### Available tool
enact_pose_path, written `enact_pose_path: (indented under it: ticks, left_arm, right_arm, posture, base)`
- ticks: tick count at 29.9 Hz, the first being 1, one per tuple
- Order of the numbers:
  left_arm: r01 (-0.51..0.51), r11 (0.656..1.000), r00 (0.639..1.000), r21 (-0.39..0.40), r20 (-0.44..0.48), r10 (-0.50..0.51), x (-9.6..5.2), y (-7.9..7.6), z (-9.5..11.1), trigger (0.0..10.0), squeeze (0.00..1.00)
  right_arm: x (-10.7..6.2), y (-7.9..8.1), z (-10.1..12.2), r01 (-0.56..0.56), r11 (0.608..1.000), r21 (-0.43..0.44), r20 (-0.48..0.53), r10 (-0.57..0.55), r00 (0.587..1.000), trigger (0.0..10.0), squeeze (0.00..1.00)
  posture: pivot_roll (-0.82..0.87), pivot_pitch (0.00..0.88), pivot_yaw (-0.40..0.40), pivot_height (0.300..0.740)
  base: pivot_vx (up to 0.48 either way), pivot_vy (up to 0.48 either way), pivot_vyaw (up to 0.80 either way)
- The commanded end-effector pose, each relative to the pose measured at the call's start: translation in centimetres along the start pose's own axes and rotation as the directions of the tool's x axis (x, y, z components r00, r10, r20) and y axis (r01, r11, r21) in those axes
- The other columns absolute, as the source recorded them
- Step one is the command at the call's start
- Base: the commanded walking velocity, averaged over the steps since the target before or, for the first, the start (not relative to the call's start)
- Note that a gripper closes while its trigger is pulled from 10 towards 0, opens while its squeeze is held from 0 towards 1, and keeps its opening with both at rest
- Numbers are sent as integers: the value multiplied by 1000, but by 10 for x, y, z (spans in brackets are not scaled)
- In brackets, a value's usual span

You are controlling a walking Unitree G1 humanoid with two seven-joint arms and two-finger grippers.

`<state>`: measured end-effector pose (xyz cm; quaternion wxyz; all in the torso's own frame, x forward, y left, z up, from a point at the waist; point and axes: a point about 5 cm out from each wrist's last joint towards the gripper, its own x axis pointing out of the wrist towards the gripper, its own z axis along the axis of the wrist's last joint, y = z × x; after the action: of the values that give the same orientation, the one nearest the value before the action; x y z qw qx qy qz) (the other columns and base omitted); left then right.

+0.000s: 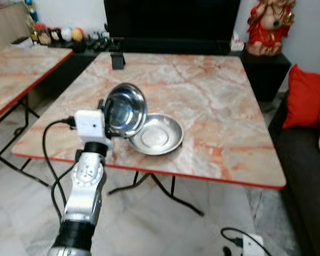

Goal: Setting the table

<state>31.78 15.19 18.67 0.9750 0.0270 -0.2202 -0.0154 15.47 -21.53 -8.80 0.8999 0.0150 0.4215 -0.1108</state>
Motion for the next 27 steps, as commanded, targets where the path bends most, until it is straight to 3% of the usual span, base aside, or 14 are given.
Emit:
enact_pose_path:
  ticks: [1,6,12,27]
  left_arm:
    - [-12,1000,1000,13,2,12,0,6,1,10000,0]
    - [-8,1000,1000,4,-2,8,0,5,1,10000,0]
    - [6,997,999,-73,-41,-9,2,6,-4,10000,0]
    - [-3,994,998,-112,-60,-3,4,9,-4,10000,0]
  right_arm:
    - [0,6,-3,-18,1000,1,-11,18,1000,10000,0]
    - [-1,6,-3,-19,1000,0,-11,19,1000,10000,0]
    - [-1,7,-4,-22,1000,1,-12,22,1000,10000,0]
    - [-1,8,-3,-33,999,0,-10,33,999,10000,0]
  posture:
    - [-32,0,-26,740]
    - [-33,0,-26,740]
    - [-31,0,-24,740]
    - [-31,0,-23,740]
  base:
    - [0,-270,0]
    - [0,-265,0]
    - [0,0,0]
    - [0,0,0]
